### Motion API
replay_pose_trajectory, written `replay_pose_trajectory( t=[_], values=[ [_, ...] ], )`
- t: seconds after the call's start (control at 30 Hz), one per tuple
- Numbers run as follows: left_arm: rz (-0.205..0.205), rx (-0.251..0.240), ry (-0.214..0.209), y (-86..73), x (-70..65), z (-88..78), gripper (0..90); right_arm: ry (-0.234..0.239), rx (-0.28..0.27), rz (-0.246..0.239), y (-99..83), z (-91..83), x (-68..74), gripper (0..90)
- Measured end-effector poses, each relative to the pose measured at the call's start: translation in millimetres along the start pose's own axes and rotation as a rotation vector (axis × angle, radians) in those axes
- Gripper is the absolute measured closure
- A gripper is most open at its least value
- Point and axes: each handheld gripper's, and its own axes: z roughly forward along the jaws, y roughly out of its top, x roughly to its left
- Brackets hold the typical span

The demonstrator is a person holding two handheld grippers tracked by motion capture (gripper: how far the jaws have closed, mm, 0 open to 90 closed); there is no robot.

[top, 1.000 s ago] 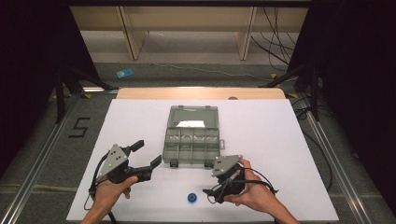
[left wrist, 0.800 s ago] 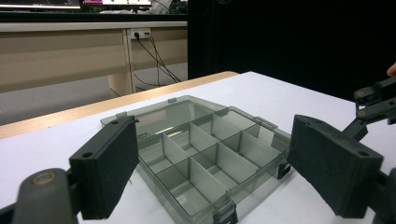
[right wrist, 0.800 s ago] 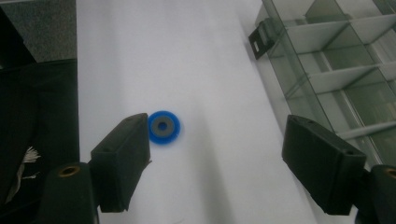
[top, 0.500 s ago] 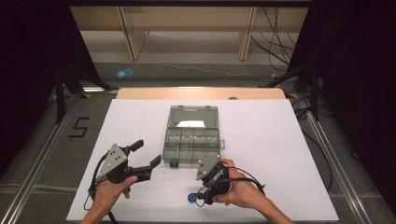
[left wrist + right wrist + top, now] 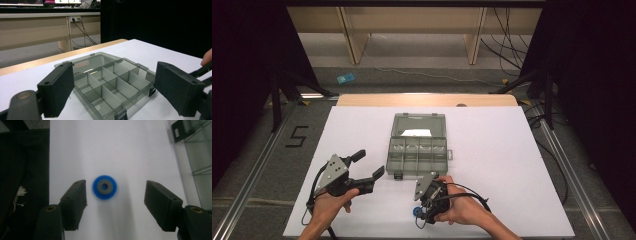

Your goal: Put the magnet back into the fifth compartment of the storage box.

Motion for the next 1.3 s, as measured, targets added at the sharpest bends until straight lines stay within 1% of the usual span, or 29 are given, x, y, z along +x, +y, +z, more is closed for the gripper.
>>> replay_pose_trajectory(
  t=[0.07,0.1,0.13,0.23,0.3,0.37,0.43,0.47,0.5,0.53,0.6,0.63,0.67,0.7,0.73,0.83,0.87,0.9,0.93,1.07,1.13,1.17,1.2,1.3],
  values=[
    [0.0,0.0,0.0,0.0,0.2,0.0,15.9,0.007,0.019,-0.003,0.9,3.5,1.6,36.5],
    [0.0,0.0,0.0,0.0,0.2,0.0,15.9,0.007,0.019,-0.003,0.9,3.5,1.6,36.5],
    [-0.001,-0.001,0.001,0.0,0.2,0.0,15.9,0.018,0.034,-0.002,1.8,7.4,2.9,37.9],
    [-0.002,-0.002,0.0,0.0,0.1,-0.1,15.9,0.025,0.043,-0.01,2.5,11.4,2.3,40.0],
    [-0.002,-0.003,0.001,0.0,0.1,-0.2,15.9,0.035,0.056,-0.001,3.7,14.2,2.5,43.8],
    [-0.001,-0.002,0.001,0.0,0.2,-0.2,15.9,0.042,0.057,-0.007,4.4,15.4,2.1,45.3],
    [-0.002,-0.003,0.0,0.0,0.1,-0.1,16.0,0.056,0.075,0.002,6.2,19.3,2.2,48.5],
    [-0.002,-0.004,-0.001,0.0,-0.1,-0.1,16.0,0.056,0.08,-0.008,7.0,20.5,1.2,49.4],
    [-0.002,-0.004,-0.001,0.0,-0.1,-0.1,16.0,0.056,0.08,-0.008,7.0,20.5,1.2,49.4],
    [-0.003,-0.004,-0.002,0.1,-0.1,-0.2,16.0,0.056,0.085,0.003,7.3,21.6,1.6,50.9],
    [0.001,-0.001,-0.001,0.0,0.3,-0.4,16.0,0.056,0.1,-0.008,8.5,24.1,0.2,54.9],
    [0.001,-0.001,-0.001,0.0,0.3,-0.4,16.0,0.056,0.1,-0.008,8.5,24.1,0.2,54.9],
    [-0.001,-0.003,-0.002,0.0,0.1,-0.3,16.0,0.062,0.11,0.009,9.0,25.1,0.7,55.9],
    [-0.001,-0.003,-0.002,0.0,0.1,-0.3,16.0,0.062,0.11,0.009,9.0,25.1,0.7,55.9],
    [-0.002,-0.004,-0.001,0.0,0.0,-0.3,16.0,0.057,0.107,-0.014,10.0,25.3,-0.9,57.5],
    [-0.002,-0.004,-0.002,0.1,-0.1,-0.2,16.0,0.062,0.112,-0.013,10.7,25.3,-1.6,61.5],
    [-0.001,-0.004,-0.002,0.1,-0.1,-0.3,16.0,0.061,0.112,-0.002,10.7,25.4,-1.8,62.0],
    [-0.001,-0.004,-0.002,0.1,-0.1,-0.3,16.0,0.061,0.112,-0.002,10.7,25.4,-1.8,62.0],
    [-0.002,-0.005,-0.002,0.1,-0.2,-0.3,16.0,0.066,0.115,0.009,10.8,25.2,-1.6,62.3],
    [-0.002,-0.005,-0.002,0.1,-0.1,-0.3,16.0,0.063,0.114,0.004,11.1,25.1,-1.6,62.4],
    [-0.003,-0.007,-0.002,0.2,-0.4,-0.4,16.0,0.056,0.097,0.0,11.5,22.1,-4.7,62.4],
    [-0.003,-0.007,-0.002,0.2,-0.4,-0.4,16.0,0.056,0.097,0.0,11.5,22.1,-4.7,62.4],
    [-0.003,-0.007,-0.003,0.3,-0.4,-0.3,16.0,0.043,0.084,0.005,11.6,19.1,-6.9,62.4],
    [-0.002,-0.007,-0.003,0.1,0.0,-0.4,16.0,0.032,0.068,0.002,11.6,15.9,-9.4,62.4]
  ],
)
